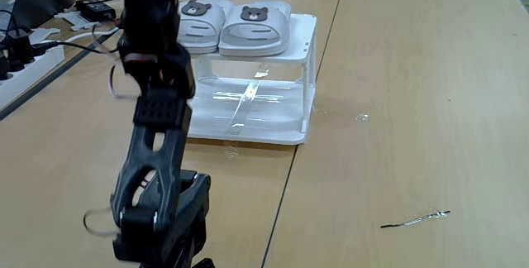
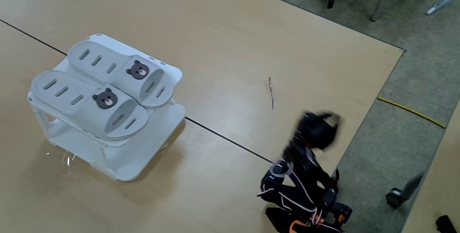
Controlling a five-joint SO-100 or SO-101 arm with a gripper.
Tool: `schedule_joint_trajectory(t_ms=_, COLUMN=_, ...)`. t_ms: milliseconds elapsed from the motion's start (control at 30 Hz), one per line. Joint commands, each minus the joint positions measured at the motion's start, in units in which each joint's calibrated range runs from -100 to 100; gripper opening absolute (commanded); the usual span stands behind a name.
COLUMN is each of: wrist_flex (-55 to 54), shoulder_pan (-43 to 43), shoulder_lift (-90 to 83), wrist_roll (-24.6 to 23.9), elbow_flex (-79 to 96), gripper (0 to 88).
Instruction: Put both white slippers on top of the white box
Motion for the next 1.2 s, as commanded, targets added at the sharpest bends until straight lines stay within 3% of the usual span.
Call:
schedule_joint_trajectory(t_ms=0, wrist_flex=0.7, shoulder_pan=0.2, shoulder_lift=-11.9, wrist_roll=0.4, elbow_flex=3.2, gripper=0.7)
schedule_joint_trajectory(t_ms=233, wrist_flex=-9.0, shoulder_pan=-0.4, shoulder_lift=-12.3, wrist_roll=0.4, elbow_flex=6.1, gripper=0.7)
schedule_joint_trajectory(t_ms=467, wrist_flex=-38.1, shoulder_pan=0.2, shoulder_lift=-12.4, wrist_roll=0.4, elbow_flex=40.4, gripper=0.7)
schedule_joint_trajectory(t_ms=1167, wrist_flex=-37.8, shoulder_pan=0.0, shoulder_lift=-12.2, wrist_roll=0.4, elbow_flex=43.1, gripper=0.7)
